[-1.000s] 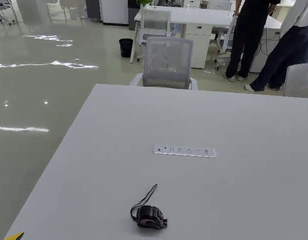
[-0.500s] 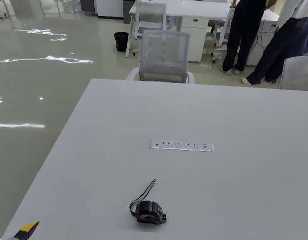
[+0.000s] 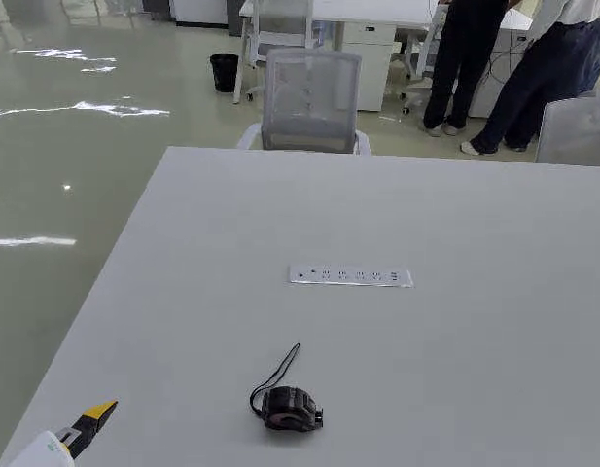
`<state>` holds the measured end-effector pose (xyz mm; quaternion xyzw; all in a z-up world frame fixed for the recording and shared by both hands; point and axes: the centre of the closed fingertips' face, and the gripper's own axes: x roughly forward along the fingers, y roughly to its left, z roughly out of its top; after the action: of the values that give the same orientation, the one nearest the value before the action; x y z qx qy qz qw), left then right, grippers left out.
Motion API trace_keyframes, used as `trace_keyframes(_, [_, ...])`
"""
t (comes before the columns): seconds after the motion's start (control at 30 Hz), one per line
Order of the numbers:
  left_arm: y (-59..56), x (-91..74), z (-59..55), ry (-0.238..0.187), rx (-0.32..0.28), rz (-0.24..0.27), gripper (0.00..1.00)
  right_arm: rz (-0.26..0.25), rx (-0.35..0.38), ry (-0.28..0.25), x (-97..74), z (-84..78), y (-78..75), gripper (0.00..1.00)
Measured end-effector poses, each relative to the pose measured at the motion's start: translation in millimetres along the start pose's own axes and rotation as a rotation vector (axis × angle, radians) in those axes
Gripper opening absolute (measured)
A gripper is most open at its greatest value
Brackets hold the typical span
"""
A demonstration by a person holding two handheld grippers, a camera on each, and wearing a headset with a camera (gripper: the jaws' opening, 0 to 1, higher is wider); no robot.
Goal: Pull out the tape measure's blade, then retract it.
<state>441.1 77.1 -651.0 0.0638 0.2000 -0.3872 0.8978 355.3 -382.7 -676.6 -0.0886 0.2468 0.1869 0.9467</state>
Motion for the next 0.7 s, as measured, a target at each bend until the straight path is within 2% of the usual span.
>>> trace_keyframes(0.3, [4.8, 7.9, -6.6, 0.011, -0.006, -0.011, 0.99, 0.018, -0.013, -0.004, 7.8, 8.4, 2.9, 0.96])
trace_keyframes(0.43, [3.2, 8.7, -4.5, 0.013, -0.013, -0.014, 0.99, 0.019, -0.015, 0.004, 6.7, 8.3, 2.5, 0.97])
trace_keyframes(0.53, [-0.2, 11.6, -3.8, 0.015, 0.004, -0.029, 0.99, 0.018, -0.017, 0.003, 7.6, 6.8, -0.8, 0.98])
trace_keyframes(0.7, [3.2, 15.3, -2.7, 0.024, 0.005, -0.030, 0.99, 0.029, -0.032, 0.006, 10.7, 12.0, 0.2, 0.97])
